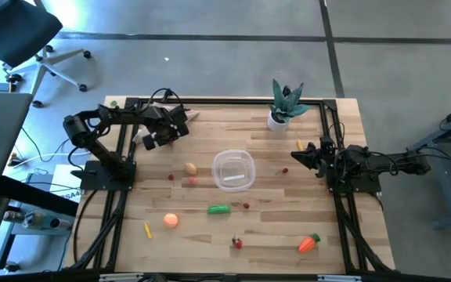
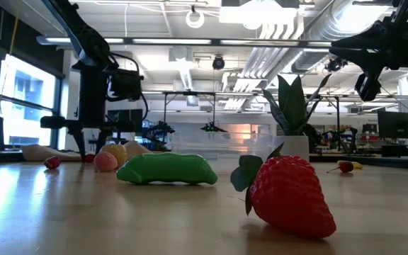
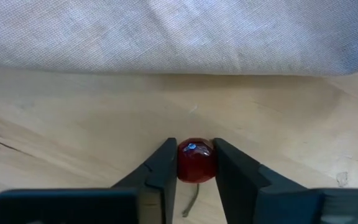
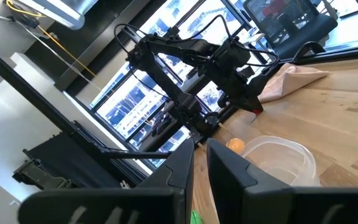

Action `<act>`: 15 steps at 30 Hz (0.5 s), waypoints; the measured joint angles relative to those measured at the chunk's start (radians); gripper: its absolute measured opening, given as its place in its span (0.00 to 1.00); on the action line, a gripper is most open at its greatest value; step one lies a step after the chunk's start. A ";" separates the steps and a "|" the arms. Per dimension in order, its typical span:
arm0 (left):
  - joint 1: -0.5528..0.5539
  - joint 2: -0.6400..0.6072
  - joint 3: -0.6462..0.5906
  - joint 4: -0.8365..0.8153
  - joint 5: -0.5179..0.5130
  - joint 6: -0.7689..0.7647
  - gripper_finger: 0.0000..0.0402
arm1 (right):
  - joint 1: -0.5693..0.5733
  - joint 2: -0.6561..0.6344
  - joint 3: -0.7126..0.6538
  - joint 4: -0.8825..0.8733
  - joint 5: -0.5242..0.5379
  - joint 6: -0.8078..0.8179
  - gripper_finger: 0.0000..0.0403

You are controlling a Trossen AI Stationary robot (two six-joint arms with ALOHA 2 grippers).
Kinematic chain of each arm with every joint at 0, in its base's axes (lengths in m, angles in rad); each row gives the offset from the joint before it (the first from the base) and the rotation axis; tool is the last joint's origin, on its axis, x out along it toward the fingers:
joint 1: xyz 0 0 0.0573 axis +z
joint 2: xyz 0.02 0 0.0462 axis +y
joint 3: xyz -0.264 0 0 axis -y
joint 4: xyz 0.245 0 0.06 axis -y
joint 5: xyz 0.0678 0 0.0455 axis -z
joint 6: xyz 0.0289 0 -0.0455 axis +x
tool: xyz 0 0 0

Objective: Pick and placing Produce into tupperware
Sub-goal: Put the red cherry into the transparent bin

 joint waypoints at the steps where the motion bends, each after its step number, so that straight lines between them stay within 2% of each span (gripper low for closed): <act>1: 0.000 0.000 0.000 0.000 0.000 0.000 0.23 | 0.000 0.000 0.000 0.000 0.000 0.000 0.09; 9: 0.000 -0.021 -0.002 0.002 0.010 0.027 0.24 | 0.000 0.000 0.000 0.000 0.000 0.000 0.09; 15: -0.002 -0.103 -0.002 0.031 0.069 0.038 0.21 | 0.000 0.000 0.000 0.000 0.000 0.000 0.09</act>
